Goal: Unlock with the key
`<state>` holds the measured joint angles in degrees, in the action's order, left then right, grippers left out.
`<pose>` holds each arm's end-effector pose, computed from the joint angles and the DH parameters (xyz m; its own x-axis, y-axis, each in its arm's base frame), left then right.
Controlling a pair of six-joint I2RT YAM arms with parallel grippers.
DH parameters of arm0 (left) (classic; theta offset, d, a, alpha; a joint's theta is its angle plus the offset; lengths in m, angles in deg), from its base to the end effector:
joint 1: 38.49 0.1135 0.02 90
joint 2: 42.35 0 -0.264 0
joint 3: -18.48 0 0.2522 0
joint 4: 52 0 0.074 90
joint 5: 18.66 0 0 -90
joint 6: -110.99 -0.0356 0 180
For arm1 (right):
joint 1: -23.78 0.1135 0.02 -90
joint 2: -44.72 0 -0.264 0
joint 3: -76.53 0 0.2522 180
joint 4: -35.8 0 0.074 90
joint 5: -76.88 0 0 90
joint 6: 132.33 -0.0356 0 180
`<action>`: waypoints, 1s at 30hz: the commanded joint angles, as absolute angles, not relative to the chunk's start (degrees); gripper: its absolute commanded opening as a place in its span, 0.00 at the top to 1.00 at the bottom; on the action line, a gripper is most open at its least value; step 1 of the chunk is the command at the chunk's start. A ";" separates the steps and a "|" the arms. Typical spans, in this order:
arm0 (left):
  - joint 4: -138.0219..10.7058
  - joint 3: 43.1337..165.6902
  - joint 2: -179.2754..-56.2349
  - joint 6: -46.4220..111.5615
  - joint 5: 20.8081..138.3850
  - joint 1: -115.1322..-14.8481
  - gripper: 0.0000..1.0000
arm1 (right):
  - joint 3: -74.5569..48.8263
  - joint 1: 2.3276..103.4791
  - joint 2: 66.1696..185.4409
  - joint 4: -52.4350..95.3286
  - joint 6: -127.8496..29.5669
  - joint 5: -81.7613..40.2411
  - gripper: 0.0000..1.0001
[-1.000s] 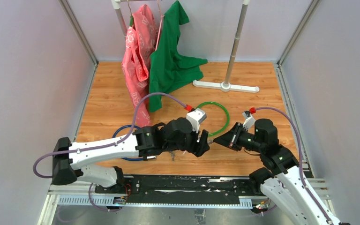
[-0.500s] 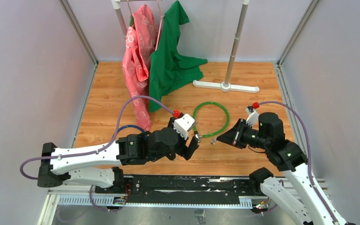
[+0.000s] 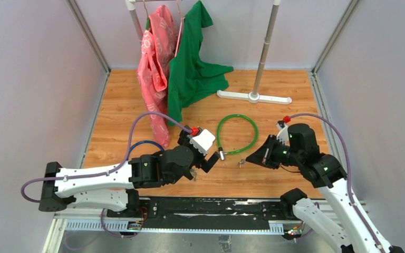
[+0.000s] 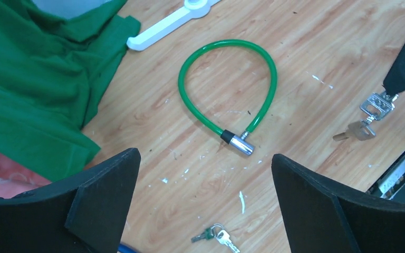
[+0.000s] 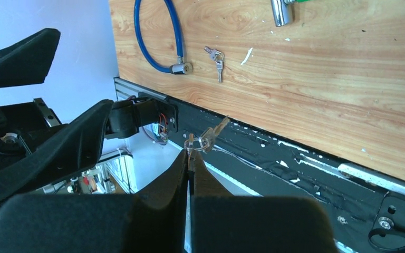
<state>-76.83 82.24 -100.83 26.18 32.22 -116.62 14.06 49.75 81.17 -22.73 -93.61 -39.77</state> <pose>0.0691 -0.2194 0.3278 -0.1262 0.2591 -0.9576 0.6281 0.7680 0.1250 0.1041 0.0684 0.3241 -0.8729 0.3505 -0.3394 -0.0805 0.5826 0.8087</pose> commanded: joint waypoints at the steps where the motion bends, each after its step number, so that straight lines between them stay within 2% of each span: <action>1: -71.97 81.80 -98.84 17.66 36.96 -117.06 0.00 | 11.80 49.44 81.84 -28.23 -97.20 -38.25 1.00; 9: -54.04 68.19 -89.04 11.03 58.55 -117.06 0.02 | 8.85 49.44 84.62 -31.16 -108.17 -42.75 1.00; 12: -52.93 67.54 -89.71 7.95 63.70 -117.06 0.08 | 6.71 49.51 86.62 -33.98 -110.84 -43.59 1.00; 19: -48.55 69.46 -92.93 5.13 66.63 -117.06 0.11 | 4.44 50.62 89.94 -37.93 -117.52 -46.65 1.00; 23: -44.18 69.93 -95.79 5.78 66.82 -117.06 0.14 | 5.40 50.91 88.19 -34.56 -123.62 -48.92 1.00; 28: -39.96 69.82 -98.57 5.51 67.51 -117.15 0.23 | 5.69 51.10 87.11 -33.02 -127.42 -49.83 1.00; 30: -36.91 69.19 -99.33 4.86 68.11 -117.15 0.30 | 5.53 51.07 87.04 -33.48 -127.44 -49.86 1.00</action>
